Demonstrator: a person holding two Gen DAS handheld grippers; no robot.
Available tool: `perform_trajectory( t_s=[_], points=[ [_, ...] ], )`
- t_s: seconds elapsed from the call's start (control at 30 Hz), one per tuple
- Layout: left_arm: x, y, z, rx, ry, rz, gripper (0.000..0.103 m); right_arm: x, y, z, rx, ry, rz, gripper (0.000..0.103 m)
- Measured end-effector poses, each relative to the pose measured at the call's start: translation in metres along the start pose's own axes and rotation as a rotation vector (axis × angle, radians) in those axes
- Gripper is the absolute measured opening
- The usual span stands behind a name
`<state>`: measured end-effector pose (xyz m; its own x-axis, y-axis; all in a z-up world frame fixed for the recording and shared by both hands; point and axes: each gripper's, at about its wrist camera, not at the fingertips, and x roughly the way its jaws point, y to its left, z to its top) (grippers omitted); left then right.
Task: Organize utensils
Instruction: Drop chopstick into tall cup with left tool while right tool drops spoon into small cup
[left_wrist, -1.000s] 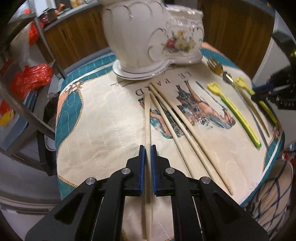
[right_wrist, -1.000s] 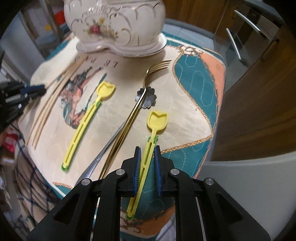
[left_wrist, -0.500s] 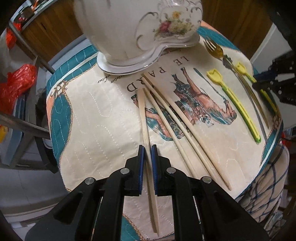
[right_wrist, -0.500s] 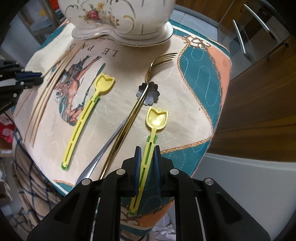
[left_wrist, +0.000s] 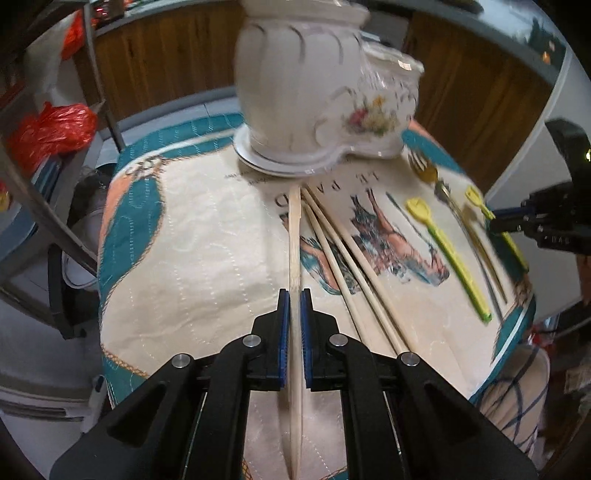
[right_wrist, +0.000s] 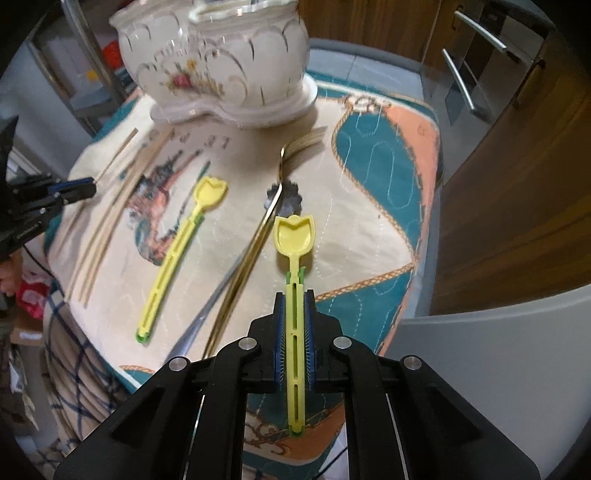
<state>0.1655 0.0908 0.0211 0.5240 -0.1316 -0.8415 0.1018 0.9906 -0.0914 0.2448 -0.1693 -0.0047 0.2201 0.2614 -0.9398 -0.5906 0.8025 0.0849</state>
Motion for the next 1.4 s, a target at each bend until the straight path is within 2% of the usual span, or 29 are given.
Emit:
perform_trajectory(
  t_s=[0.2,0.5,0.67,0.73,0.9,1.0,1.13,1.4],
  points=[
    [-0.026,0.002,0.0,-0.047,-0.117,-0.032,0.006,-0.021,-0.011,0.005,0.044,-0.112,0.046,0.01],
    [-0.075,0.007,0.026,-0.089,-0.323,-0.097,0.006,-0.067,-0.004,0.025,0.077,-0.298,0.135,0.011],
    [-0.094,0.008,0.046,-0.103,-0.436,-0.135,0.006,-0.089,-0.002,0.037,0.086,-0.41,0.185,0.011],
    [-0.096,0.006,0.055,-0.105,-0.452,-0.143,0.006,-0.096,-0.002,0.045,0.089,-0.455,0.211,0.011],
    [-0.102,0.003,0.081,-0.112,-0.52,-0.146,0.006,-0.099,0.001,0.062,0.09,-0.516,0.245,0.011],
    [-0.109,0.003,0.098,-0.119,-0.602,-0.184,0.006,-0.101,0.004,0.073,0.088,-0.556,0.26,0.011],
    [-0.111,0.001,0.124,-0.131,-0.664,-0.187,0.006,-0.101,0.006,0.092,0.099,-0.62,0.28,0.011],
    [-0.1,-0.002,0.157,-0.142,-0.761,-0.127,0.006,-0.091,-0.003,0.12,0.149,-0.754,0.31,0.011]
  ],
)
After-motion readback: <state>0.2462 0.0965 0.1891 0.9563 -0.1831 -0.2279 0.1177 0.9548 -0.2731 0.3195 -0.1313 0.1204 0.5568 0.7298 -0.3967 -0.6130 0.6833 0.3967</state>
